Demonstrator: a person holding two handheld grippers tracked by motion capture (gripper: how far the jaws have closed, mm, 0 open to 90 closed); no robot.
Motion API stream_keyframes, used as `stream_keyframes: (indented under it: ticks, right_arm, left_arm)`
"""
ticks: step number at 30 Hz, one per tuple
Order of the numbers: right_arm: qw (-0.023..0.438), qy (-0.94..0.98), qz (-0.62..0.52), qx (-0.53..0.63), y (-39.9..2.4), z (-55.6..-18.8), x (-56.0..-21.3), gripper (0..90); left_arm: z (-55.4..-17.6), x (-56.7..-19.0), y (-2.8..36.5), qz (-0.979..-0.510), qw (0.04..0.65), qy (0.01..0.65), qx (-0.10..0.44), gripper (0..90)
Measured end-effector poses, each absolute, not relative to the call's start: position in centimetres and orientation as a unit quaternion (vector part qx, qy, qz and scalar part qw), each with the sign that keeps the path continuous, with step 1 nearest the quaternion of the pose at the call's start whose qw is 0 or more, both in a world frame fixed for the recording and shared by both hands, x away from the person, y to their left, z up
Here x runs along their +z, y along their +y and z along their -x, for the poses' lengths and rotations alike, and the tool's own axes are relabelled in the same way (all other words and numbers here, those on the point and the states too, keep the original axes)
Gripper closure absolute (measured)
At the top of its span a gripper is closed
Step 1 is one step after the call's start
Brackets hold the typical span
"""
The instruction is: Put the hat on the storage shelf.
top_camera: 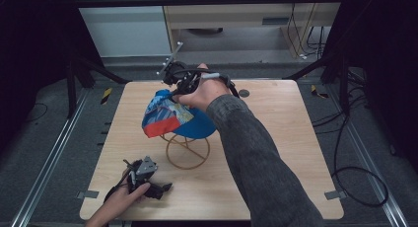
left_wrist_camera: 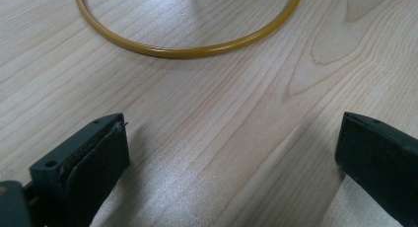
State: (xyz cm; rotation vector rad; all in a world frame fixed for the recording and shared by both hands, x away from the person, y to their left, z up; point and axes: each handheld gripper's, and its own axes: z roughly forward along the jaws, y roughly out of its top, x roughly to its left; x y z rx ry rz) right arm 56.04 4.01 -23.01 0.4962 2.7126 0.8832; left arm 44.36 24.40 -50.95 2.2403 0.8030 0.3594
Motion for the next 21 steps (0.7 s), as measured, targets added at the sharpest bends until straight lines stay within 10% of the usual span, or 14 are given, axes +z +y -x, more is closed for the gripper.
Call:
stream_keyframes:
  ticks: [21]
  right_arm:
    - [0.123, 0.919, -0.192, 0.322, 2.8, -55.6, -22.9, 62.1]
  left_arm:
    - [-44.4, -51.0, 24.4, -0.869, 0.359, 0.311, 0.140, 0.0]
